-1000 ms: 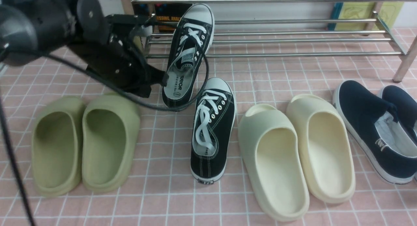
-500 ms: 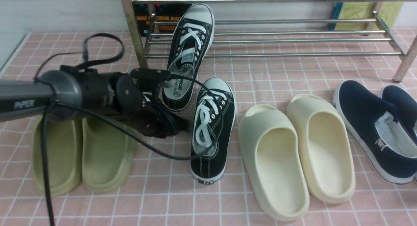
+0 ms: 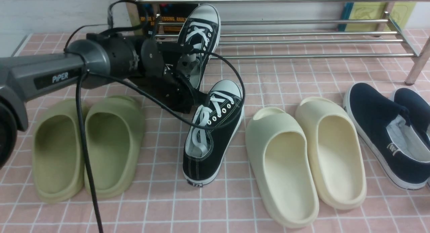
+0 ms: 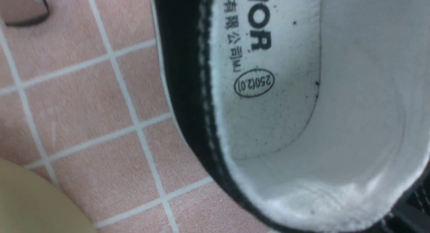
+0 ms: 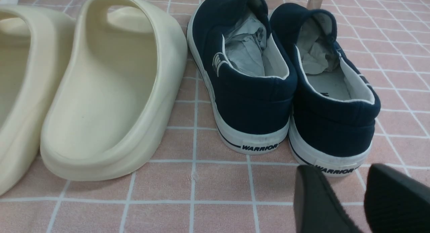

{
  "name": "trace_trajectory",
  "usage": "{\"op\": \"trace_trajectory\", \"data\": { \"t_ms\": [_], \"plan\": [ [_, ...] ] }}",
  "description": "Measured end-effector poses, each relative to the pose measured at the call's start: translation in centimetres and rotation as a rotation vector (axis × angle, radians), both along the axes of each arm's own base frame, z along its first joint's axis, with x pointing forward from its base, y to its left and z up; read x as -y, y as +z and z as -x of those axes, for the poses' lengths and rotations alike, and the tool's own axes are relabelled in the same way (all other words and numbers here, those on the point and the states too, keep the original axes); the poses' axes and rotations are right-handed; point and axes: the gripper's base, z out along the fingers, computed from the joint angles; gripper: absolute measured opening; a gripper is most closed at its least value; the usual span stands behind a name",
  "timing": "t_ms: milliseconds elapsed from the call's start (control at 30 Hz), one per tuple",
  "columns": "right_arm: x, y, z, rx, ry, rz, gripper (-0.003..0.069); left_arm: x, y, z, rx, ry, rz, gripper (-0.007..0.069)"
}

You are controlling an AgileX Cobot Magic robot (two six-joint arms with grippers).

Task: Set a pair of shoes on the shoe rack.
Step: Use the left arm to put a shoe into the shoe rack

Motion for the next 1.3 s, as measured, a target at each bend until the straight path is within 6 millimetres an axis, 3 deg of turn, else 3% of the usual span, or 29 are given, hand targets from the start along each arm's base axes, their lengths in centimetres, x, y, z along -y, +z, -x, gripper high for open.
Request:
{"op": "trace_trajectory", "data": {
  "t_ms": [200,267,367,500,667,767,833,1133,1300],
  "plan": [
    [0.0,0.0,0.0,0.0,0.0,0.0,0.0239,0.6,2.7,-1.0,0.044,-0.003,0.025,0.0015],
    [0.0,0.0,0.0,0.0,0.0,0.0,0.0239,1.0,4.5,-1.9,0.131,0.013,0.065,0.0015],
    [0.0,0.0,0.0,0.0,0.0,0.0,0.0239,1.1,5.6,-2.3,0.179,0.018,0.081,0.0017],
    [0.0,0.0,0.0,0.0,0.0,0.0,0.0239,1.3,5.8,-3.1,0.207,0.036,0.105,0.0018],
    [0.0,0.0,0.0,0.0,0.0,0.0,0.0239,1.8,4.6,-4.1,0.153,0.05,0.115,0.002],
    [0.0,0.0,0.0,0.0,0.0,0.0,0.0239,1.8,5.3,-4.0,0.141,0.041,0.105,0.0022],
    [0.0,0.0,0.0,0.0,0.0,0.0,0.0239,1.7,5.7,-3.9,0.139,0.036,0.095,0.0022],
    [0.0,0.0,0.0,0.0,0.0,0.0,0.0239,-0.1,11.2,-0.9,0.157,-0.006,-0.034,0.0022],
    [0.0,0.0,0.0,0.0,0.0,0.0,0.0239,-1.6,12.9,2.3,0.145,-0.003,-0.067,0.0022]
  ]
}}
